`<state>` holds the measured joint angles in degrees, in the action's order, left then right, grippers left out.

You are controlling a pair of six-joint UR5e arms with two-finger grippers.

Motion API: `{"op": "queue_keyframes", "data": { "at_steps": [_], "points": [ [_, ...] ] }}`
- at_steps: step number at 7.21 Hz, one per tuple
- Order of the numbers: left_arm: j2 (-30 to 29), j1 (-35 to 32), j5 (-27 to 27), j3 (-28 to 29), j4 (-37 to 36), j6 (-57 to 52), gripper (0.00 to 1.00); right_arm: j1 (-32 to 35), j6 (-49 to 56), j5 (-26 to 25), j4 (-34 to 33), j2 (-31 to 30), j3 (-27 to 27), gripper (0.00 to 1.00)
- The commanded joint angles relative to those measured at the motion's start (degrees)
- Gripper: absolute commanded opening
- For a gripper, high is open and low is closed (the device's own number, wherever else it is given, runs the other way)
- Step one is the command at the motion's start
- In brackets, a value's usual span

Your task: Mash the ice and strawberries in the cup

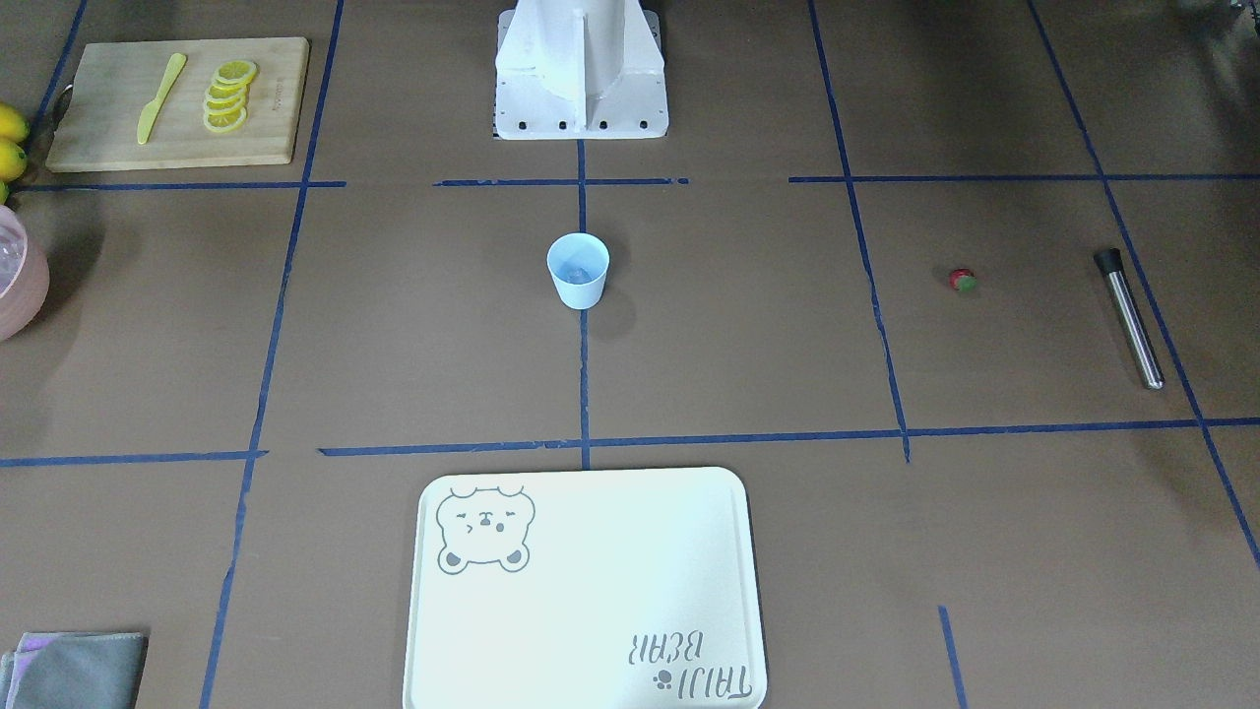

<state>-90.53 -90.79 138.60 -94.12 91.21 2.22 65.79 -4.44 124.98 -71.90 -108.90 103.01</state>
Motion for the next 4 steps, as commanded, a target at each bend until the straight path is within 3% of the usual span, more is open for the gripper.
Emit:
{"op": "queue_keyframes", "data": {
  "at_steps": [1, 4],
  "points": [
    [0.00, 0.00, 0.00, -0.18, 0.02, 0.07, 1.00, 0.04, 0.05, 0.00, 0.00, 0.00, -0.09, 0.57],
    [0.00, 0.00, 0.00, -0.27, -0.07, 0.07, 1.00, 0.04, 0.05, 0.00, 0.00, 0.18, -0.35, 0.56]
  ]
}}
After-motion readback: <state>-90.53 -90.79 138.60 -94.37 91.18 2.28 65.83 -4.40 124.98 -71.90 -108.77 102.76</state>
